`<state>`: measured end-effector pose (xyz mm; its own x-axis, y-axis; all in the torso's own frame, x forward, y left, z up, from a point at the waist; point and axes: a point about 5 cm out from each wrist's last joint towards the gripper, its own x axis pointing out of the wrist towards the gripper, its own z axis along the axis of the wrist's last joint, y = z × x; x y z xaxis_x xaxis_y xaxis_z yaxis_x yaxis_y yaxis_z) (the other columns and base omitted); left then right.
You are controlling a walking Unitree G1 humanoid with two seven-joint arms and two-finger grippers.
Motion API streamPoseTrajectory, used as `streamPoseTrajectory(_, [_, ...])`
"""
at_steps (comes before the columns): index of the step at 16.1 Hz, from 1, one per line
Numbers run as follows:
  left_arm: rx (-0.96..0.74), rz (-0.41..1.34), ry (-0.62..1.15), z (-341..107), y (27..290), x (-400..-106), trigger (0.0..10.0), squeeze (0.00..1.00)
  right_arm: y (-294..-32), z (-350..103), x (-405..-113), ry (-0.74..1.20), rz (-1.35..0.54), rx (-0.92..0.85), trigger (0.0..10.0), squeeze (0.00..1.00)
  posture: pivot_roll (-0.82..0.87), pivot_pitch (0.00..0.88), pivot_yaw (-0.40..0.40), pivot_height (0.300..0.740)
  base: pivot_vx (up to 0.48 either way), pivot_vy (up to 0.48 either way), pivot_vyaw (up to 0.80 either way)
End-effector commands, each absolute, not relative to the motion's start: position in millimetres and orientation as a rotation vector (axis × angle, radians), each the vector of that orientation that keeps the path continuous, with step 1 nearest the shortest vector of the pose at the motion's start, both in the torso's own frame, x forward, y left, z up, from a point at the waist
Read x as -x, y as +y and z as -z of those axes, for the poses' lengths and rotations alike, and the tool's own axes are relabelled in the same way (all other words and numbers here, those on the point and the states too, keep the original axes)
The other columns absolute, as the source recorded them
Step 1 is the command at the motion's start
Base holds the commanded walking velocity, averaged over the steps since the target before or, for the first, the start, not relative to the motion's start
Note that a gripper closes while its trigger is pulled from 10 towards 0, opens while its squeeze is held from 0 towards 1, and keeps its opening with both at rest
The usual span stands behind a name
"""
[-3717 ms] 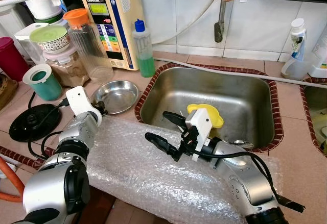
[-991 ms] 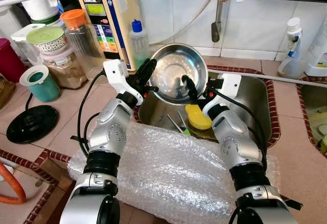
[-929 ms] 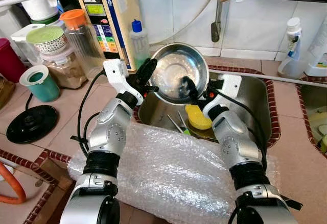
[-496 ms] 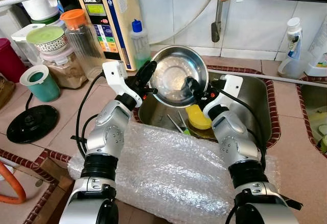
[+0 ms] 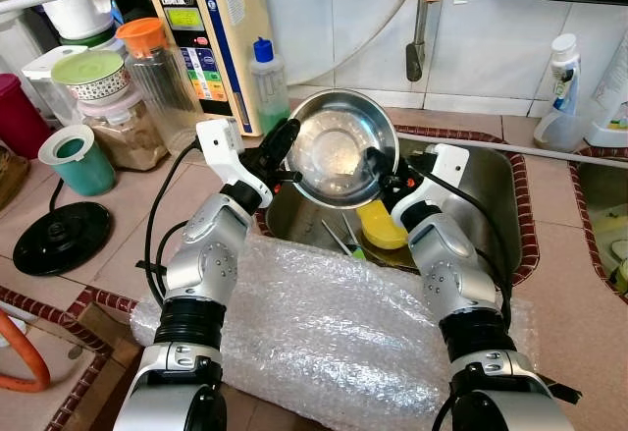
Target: Kitchen organization
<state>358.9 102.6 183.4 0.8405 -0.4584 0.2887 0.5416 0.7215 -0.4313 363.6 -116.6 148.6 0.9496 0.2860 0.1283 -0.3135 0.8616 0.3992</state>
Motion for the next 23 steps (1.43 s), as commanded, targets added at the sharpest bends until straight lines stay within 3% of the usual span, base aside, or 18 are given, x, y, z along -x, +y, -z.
streamPoseTrajectory(1, [0.497, 0.543, -0.178, -188, 108, -359, 0.0, 0.00, -112, -155, -366, -0.076, -0.335, -0.439, 0.0, 0.00, 0.10, 0.000, 0.151, 0.740, 0.000, 0.000, 0.00])
streamPoseTrajectory(9, [0.464, 0.576, -0.144, -183, 104, -357, 0.0, 0.00, -112, -148, -366, -0.035, -0.343, -0.436, 0.0, 0.00, 0.10, 0.000, 0.155, 0.740, 0.000, 0.000, 0.00])
streamPoseTrajectory(10, [0.443, 0.576, -0.124, -179, 103, -357, 5.0, 0.00, -113, -148, -366, -0.031, -0.334, -0.437, 0.0, 0.00, 0.10, 0.000, 0.155, 0.740, 0.000, 0.000, 0.00])
streamPoseTrajectory(11, [0.448, 0.570, -0.087, -174, 102, -357, 6.1, 0.00, -114, -148, -367, -0.031, -0.314, -0.437, 0.0, 0.00, 0.10, 0.000, 0.155, 0.740, 0.000, 0.000, 0.00])
streamPoseTrajectory(12, [0.453, 0.569, -0.066, -172, 101, -357, 10.0, 0.00, -119, -147, -368, -0.032, -0.277, -0.430, 0.0, 0.00, 0.10, 0.000, 0.155, 0.740, 0.000, 0.000, 0.00])
streamPoseTrajectory(14, [0.432, 0.571, -0.043, -169, 101, -357, 10.0, 0.00, -125, -148, -370, -0.040, -0.219, -0.407, 0.0, 0.00, 0.10, 0.000, 0.155, 0.740, 0.000, 0.000, 0.00])
streamPoseTrajectory(15, [0.408, 0.564, -0.001, -164, 100, -357, 10.0, 1.00, -130, -149, -372, -0.047, -0.183, -0.396, 0.0, 0.00, 0.10, 0.000, 0.156, 0.740, 0.000, 0.000, 0.00])
streamPoseTrajectory(23, [0.364, 0.520, 0.186, -131, 106, -352, 10.0, 1.00, -174, -142, -376, -0.051, 0.122, -0.130, 0.0, 0.00, 0.10, 0.000, 0.157, 0.740, 0.000, 0.000, 0.00])
